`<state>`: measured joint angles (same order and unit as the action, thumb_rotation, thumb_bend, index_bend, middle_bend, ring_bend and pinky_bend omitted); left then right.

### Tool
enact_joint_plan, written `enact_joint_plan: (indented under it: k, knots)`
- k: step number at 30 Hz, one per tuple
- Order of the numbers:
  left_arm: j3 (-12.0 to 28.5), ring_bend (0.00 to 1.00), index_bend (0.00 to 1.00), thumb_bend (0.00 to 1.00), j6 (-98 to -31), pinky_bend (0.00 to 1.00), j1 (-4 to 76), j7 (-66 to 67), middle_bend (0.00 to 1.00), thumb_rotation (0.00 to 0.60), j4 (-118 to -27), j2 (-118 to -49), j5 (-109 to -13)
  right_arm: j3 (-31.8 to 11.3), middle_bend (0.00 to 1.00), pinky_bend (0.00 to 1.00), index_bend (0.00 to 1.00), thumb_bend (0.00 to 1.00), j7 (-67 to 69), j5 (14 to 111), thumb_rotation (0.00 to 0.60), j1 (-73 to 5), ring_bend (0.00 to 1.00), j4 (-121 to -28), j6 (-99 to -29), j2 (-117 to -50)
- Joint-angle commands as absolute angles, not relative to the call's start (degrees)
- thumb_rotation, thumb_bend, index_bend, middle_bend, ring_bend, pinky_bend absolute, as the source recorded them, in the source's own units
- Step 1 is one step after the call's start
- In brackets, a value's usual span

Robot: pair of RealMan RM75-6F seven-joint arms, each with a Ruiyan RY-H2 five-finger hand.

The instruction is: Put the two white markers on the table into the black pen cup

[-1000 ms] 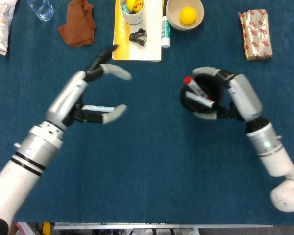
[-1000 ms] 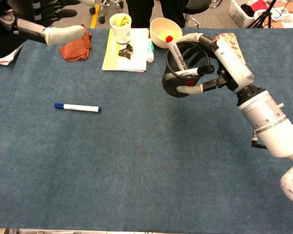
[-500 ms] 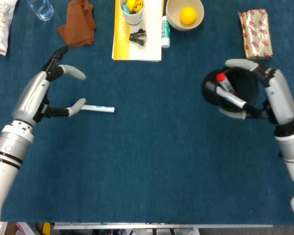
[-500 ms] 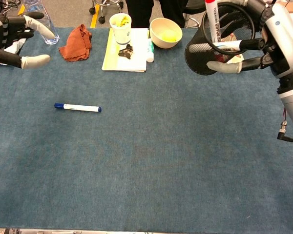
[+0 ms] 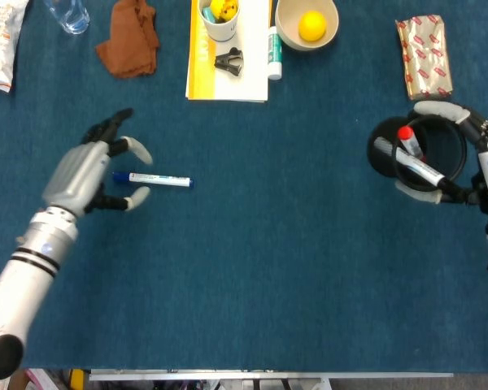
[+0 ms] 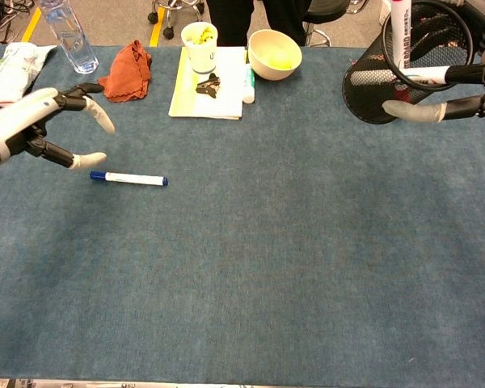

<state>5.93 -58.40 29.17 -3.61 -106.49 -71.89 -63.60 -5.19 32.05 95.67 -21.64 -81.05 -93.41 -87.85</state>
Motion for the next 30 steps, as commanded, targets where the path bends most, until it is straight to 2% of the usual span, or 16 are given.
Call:
enact_joint_plan:
  k: [1,14,19,30]
  knots:
    - [5.5,0.0,0.43,0.27,-56.21,0.0,30.8,-2.13,0.0,0.6,-103.66,-74.95,-63.83,-5.12,0.53,0.42,0.45,0.0,32.23,96.16,0.6,-21.31,0.43,-81.03,-93.98,-87.73]
    - [6.64,0.0,0.43,0.27,-51.96,0.0,35.11,0.15,0.0,0.6,-94.92,-84.43,-64.79,-4.63,0.53,0.42,0.45,0.0,33.34,96.51,0.6,-19.62,0.43,-81.04,-94.93,-86.81]
    - [7.45,0.0,0.4,0.27,-50.51,0.0,36.65,1.27,0.0,0.6,-92.67,-86.25,-63.5,-4.57,0.53,0.42,0.45,0.0,34.05,96.45,0.6,-19.4,0.43,-80.3,-94.71,-87.24]
    - [6.94,0.0,0.43,0.27,-48.34,0.0,38.38,5.86,0.0,0.6,-88.04,-88.27,-58.19,-4.44,0.53,0.42,0.45,0.0,34.58,96.7,0.6,-19.09,0.43,-79.76,-94.3,-87.54]
